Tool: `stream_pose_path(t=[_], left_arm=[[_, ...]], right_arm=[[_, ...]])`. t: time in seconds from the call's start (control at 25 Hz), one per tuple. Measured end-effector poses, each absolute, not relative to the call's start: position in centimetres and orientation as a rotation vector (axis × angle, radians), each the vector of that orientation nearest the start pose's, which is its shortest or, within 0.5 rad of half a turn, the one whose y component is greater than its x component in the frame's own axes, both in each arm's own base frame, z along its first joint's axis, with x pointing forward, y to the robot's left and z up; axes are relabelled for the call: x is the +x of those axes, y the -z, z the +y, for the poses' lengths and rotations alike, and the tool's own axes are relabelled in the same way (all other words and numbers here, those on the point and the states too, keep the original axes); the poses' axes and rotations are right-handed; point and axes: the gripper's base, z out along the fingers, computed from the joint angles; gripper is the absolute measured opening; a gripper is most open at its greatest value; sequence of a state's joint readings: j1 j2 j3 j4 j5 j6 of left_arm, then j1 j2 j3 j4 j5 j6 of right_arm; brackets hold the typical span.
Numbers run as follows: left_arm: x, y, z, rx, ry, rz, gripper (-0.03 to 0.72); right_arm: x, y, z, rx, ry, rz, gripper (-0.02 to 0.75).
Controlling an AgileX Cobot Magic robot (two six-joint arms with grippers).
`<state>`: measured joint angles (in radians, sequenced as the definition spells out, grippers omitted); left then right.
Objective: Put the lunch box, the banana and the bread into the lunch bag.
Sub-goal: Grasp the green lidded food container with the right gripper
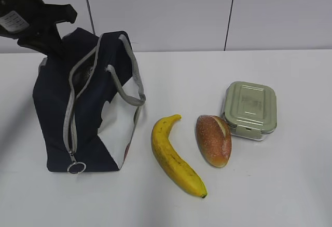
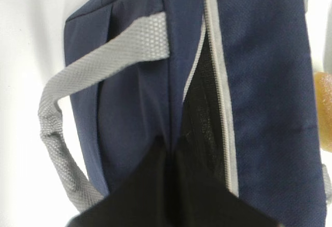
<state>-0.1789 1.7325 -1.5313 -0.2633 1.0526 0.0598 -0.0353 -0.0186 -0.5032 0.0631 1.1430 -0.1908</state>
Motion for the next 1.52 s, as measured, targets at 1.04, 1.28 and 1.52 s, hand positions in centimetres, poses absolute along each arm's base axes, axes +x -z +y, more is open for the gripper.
stream_pose_path(t=[1.04,1.28,1.52], left_arm=[[36.1,-30.9,-9.0,0.188,0.453,2.719,-0.003],[36.1,-30.9,-9.0,0.187,0.454,2.718,-0.003],[36.1,-30.9,-9.1,0.185,0.459,2.717,-0.003]], right_arm=[[-1.2,-27.2,0.6,-0.17,0.06,2.097,0.384],[-1.2,-27.2,0.6,-0.171,0.051,2.096,0.384],[-0.7,-28.8,0.9,-0.171,0.009,2.074,0.385]])
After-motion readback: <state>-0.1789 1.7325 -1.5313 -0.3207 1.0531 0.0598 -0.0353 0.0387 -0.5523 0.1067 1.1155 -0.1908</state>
